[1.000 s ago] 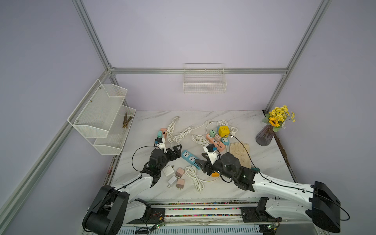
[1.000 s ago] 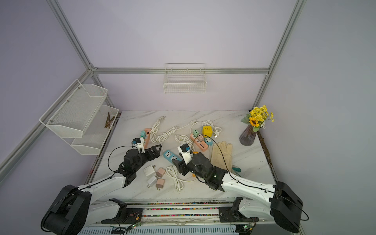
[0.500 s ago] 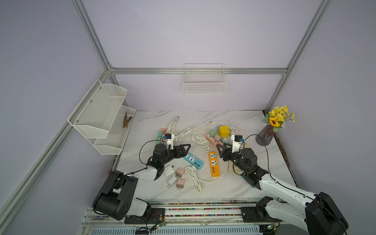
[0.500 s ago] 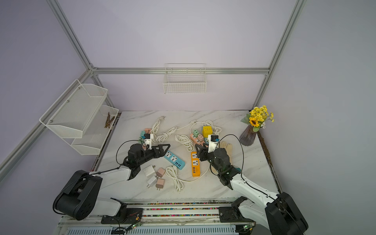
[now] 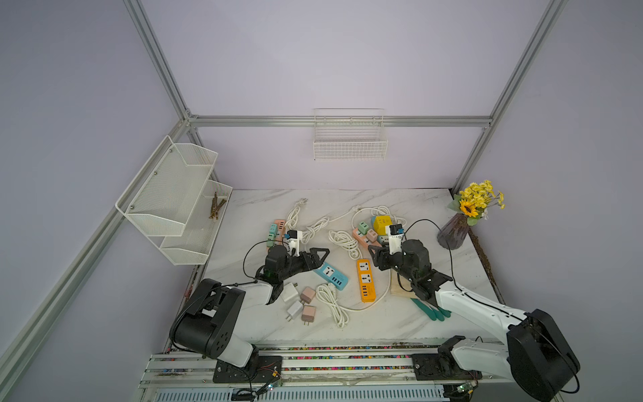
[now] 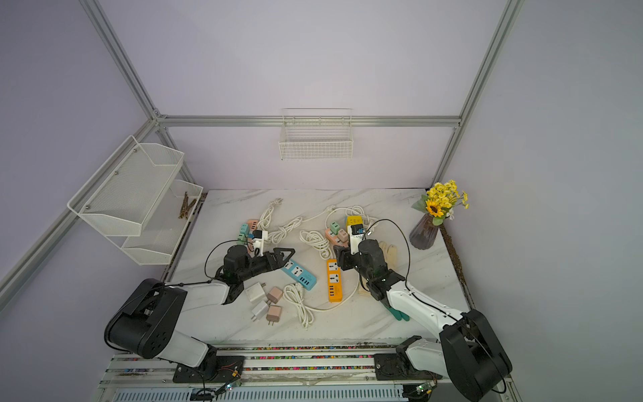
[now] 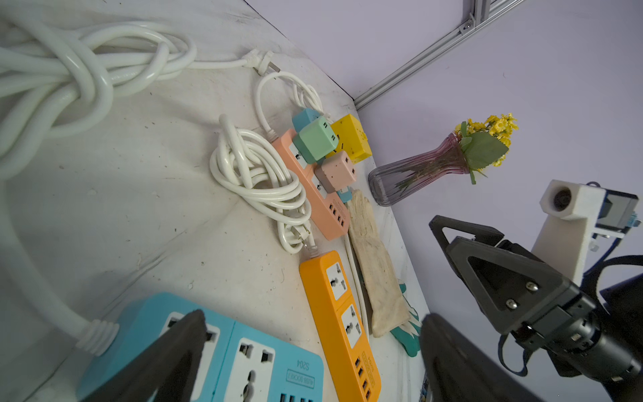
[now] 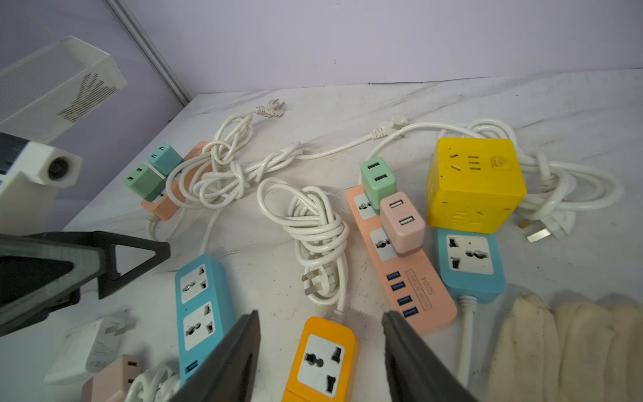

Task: Pull the plug off the socket
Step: Remove the plug from the socket.

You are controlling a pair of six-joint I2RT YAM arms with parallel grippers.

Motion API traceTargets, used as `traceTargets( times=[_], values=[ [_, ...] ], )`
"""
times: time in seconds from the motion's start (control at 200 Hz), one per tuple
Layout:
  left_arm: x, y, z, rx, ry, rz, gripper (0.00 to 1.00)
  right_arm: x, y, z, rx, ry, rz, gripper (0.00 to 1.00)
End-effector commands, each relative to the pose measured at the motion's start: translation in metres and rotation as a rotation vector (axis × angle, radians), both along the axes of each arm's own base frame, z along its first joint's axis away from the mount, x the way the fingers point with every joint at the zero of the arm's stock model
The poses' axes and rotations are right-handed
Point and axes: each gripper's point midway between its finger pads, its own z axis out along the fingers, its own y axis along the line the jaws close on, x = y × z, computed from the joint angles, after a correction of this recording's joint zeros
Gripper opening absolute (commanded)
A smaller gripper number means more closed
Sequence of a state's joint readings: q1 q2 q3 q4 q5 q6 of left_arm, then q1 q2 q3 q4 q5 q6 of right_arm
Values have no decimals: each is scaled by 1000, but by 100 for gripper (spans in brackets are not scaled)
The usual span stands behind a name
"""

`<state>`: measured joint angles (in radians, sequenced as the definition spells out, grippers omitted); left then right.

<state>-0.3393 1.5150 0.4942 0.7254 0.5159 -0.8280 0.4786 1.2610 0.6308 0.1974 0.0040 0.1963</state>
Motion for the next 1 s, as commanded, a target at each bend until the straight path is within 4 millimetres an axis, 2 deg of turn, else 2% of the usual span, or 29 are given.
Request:
traceTargets(
  times=[0.0, 0.16, 0.195, 0.265, 0.44, 0.575, 0.725, 0.88, 0.99],
  values=[
    [8, -1, 30, -35, -83, -6, 98, 14, -13, -14, -189, 57, -24, 61],
    [5, 1, 38, -20, -105, 2, 98, 41, -17, -34, -390, 192, -34, 60],
    [5, 2, 39, -18, -109, 3, 98, 47, -17, -47, -438, 239, -29, 59],
    [4, 3, 42, -9, -118, 8, 99, 58, -18, -53, -500, 274, -27, 59],
    [5, 5, 39, 4, -113, 15, 99, 85, -22, -56, -606, 311, -40, 57],
    [5, 5, 40, 0, -115, 15, 98, 104, -20, -55, -615, 336, -20, 56],
    [5, 4, 41, -3, -119, 12, 98, 113, -13, -63, -612, 391, 31, 52],
    [5, 4, 42, -6, -118, 11, 99, 108, -3, -72, -595, 429, 101, 49],
    [5, 4, 41, -10, -115, 6, 98, 108, -3, -77, -603, 441, 113, 46]
  ],
)
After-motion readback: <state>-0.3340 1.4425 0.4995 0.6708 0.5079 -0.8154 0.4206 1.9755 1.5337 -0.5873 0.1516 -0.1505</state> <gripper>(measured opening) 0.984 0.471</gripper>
